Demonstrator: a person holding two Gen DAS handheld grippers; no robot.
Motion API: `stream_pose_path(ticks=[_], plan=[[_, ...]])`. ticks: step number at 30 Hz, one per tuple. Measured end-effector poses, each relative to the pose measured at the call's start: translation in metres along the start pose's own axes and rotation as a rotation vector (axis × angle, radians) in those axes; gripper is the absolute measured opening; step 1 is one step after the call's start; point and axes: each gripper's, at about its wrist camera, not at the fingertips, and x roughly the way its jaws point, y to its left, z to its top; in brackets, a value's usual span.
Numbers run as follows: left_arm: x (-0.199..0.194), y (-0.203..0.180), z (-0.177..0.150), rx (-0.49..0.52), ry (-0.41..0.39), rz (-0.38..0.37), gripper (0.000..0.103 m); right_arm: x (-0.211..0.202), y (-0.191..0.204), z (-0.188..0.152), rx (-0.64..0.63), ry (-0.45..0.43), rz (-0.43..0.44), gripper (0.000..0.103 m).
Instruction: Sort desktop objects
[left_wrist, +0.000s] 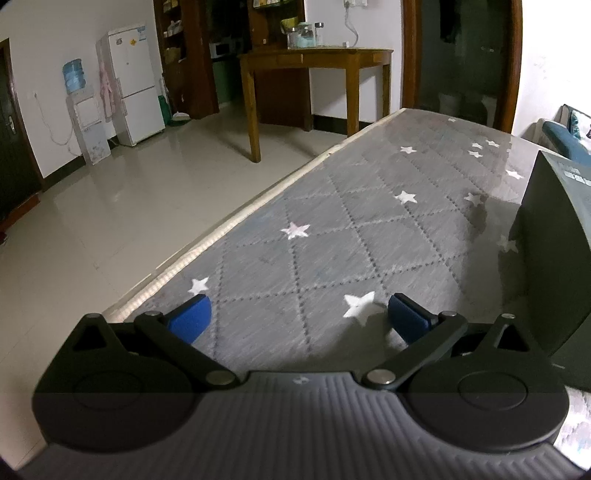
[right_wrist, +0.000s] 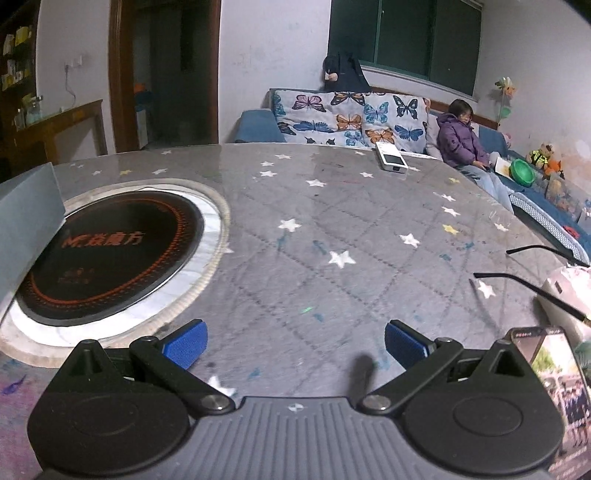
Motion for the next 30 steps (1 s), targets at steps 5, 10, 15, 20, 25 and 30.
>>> stream_pose_path(ticks=[5,10,15,20,25,30], plan=[[0.006,-0.002,0.003,-0.013,-0.012,0.006,0.103,0.01,-0.015,0.002,0.009,0.004,0.004,0.103],[0.012,-0.004,0.006,-0.015,-0.014,0.012,0.103,0.02,-0.032,0.001,0.061,0.019,0.015,0.103],[0.016,-0.005,0.009,-0.024,-0.011,0.007,0.103,0.025,-0.04,0.004,0.048,0.014,0.035,0.103],[0.019,-0.004,0.01,-0.049,-0.003,-0.009,0.103,0.03,-0.045,0.008,0.045,0.012,0.047,0.103],[0.021,-0.006,0.01,-0.045,-0.003,-0.028,0.103,0.033,-0.049,0.01,0.034,0.014,0.053,0.103],[0.023,-0.01,0.012,-0.021,-0.006,-0.056,0.103,0.036,-0.053,0.012,0.029,0.013,0.064,0.103]])
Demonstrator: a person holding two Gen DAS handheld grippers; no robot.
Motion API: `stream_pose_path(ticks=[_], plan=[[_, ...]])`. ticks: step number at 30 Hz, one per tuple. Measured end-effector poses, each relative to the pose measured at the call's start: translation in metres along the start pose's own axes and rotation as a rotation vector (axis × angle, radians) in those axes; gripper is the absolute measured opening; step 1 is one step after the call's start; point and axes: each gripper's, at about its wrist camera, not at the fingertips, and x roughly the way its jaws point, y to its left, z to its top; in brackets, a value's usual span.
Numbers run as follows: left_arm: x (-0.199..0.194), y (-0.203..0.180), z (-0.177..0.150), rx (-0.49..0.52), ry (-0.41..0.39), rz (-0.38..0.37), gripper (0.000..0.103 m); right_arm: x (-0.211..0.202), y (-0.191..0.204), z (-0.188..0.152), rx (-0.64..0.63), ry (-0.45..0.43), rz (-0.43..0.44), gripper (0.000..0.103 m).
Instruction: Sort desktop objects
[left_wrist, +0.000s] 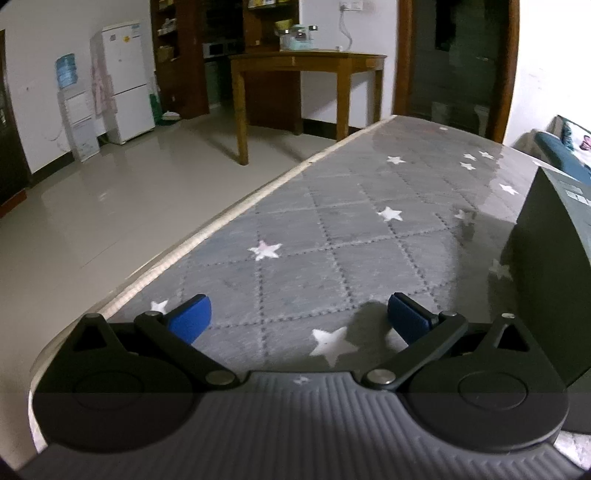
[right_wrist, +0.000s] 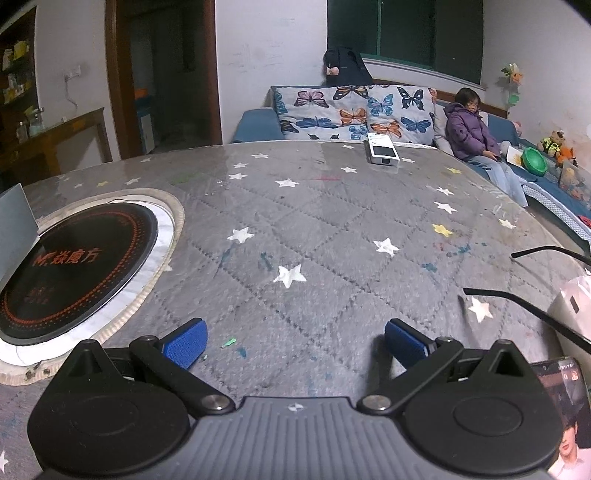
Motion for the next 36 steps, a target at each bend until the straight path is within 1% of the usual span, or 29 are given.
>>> stream_pose_path(ticks=[6,12,20,36], plan=[[0.001,-0.001,0.0,-0.007,0.001,0.006,0.103,0.004,-0.005,0.003,-0.009,0.001,0.007,0.103],[0.005,-0.014,0.005,-0.019,0.002,0.025,0.103,0.005,-0.009,0.005,-0.008,-0.001,0.011,0.103],[0.009,-0.019,0.007,-0.027,0.003,0.031,0.103,0.007,-0.005,0.001,-0.015,-0.002,0.008,0.103],[0.005,-0.016,0.005,-0.039,0.002,0.037,0.103,0.005,-0.006,0.001,-0.015,-0.002,0.008,0.103]])
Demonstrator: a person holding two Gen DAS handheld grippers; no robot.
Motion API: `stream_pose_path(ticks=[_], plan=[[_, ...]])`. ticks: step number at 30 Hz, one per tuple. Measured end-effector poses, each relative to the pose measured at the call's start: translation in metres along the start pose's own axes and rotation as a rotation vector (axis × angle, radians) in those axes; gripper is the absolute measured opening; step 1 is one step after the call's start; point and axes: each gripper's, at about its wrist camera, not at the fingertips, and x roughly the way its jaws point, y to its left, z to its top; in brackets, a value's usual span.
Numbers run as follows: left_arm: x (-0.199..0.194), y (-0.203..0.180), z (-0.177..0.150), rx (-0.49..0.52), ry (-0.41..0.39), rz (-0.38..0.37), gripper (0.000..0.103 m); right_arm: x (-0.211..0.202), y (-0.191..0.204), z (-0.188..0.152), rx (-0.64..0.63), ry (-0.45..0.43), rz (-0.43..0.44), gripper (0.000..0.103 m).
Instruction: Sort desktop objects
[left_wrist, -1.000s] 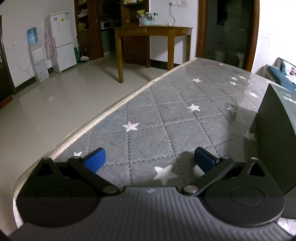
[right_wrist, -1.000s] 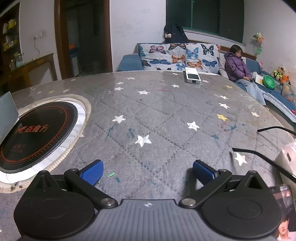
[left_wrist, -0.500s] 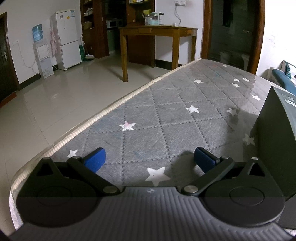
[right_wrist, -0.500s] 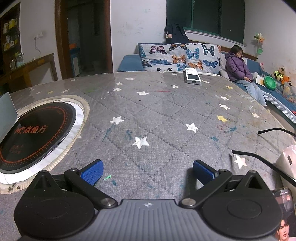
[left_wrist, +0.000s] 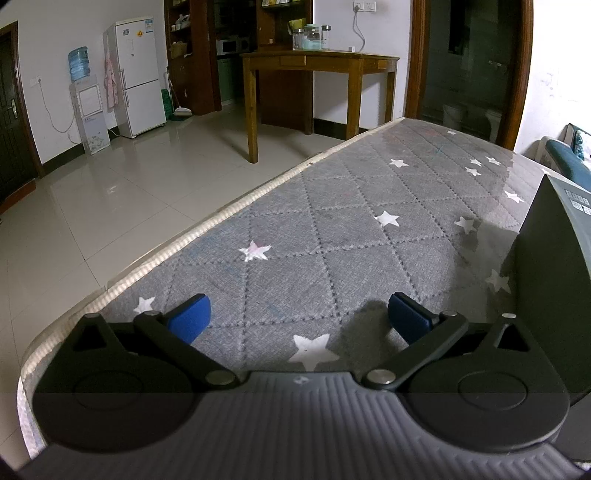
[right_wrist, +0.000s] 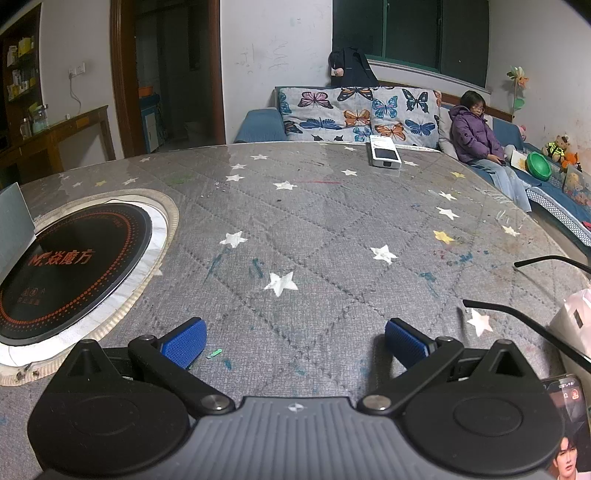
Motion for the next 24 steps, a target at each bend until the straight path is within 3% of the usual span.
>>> stream_pose_path(ticks=[24], plan=[[-0.0024,0.0023,-0.0013,-0.005,-0.001,-0.001,0.103,-0.0006,0.0016,0.0004,0.001,0.0,-0.001,0.103]])
